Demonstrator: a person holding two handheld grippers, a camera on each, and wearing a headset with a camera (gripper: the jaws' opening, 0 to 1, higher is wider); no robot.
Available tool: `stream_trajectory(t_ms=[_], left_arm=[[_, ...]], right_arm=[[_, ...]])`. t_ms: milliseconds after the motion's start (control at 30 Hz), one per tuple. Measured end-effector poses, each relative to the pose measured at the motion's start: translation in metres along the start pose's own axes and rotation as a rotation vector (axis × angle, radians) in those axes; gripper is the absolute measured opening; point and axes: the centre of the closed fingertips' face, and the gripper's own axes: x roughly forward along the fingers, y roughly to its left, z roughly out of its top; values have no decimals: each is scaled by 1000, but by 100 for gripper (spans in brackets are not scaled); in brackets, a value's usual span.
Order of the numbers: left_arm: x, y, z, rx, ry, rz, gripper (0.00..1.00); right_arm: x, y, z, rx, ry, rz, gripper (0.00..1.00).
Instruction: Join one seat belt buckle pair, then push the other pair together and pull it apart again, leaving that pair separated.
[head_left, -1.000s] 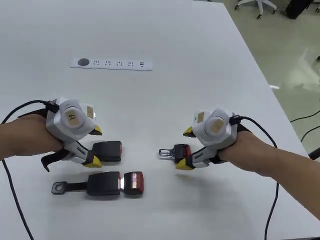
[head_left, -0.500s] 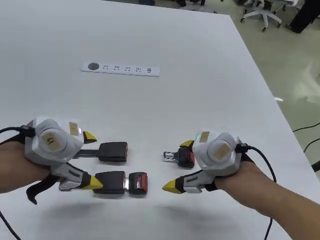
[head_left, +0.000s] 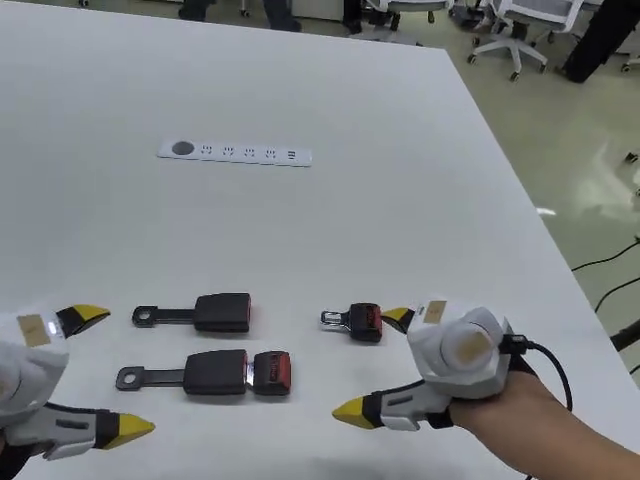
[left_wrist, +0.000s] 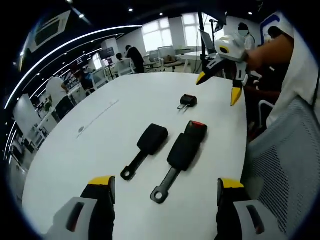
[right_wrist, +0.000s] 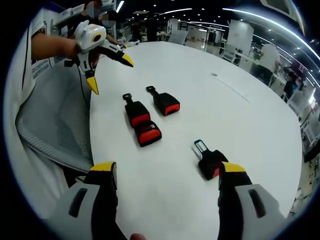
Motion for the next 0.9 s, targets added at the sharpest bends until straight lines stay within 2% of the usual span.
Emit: stream_trajectory(t_ms=[100, 167, 267, 333, 400, 500, 600, 667, 700, 800, 900], left_arm=[[-12, 8, -11, -70, 0, 44, 87], [-17, 6, -18, -103, 2, 45, 87], [-21, 3, -23, -99, 9, 48, 87], [-27, -2, -31, -62, 44, 65, 87], [-31, -4, -32, -94, 38, 74, 87], [-35, -4, -33, -93, 43, 96, 87], [-39, -4, -33, -122, 39, 110, 92], [-42, 0, -34, -172, 11, 134, 98], [-43, 0, -31, -180, -7, 143, 100], [-48, 5, -33, -222, -34, 140, 100], [-51, 4, -30, -227, -47, 139, 100]], right_arm=[[-7, 0, -7, 25, -1, -15, 84], [-14, 1, -8, 35, -5, -23, 84], [-19, 2, -10, 40, -10, -33, 84], [-24, 3, -13, 57, -15, -48, 84], [-31, 4, -13, 75, -21, -58, 85], [-36, 3, -15, 88, -35, -79, 86], [-44, 5, -13, 109, -45, -94, 91], [-44, 8, -15, 118, -45, -94, 95], [-44, 9, -15, 127, -50, -95, 97], [-45, 10, -13, 153, -62, -104, 100], [-47, 10, -13, 168, -67, -113, 100]])
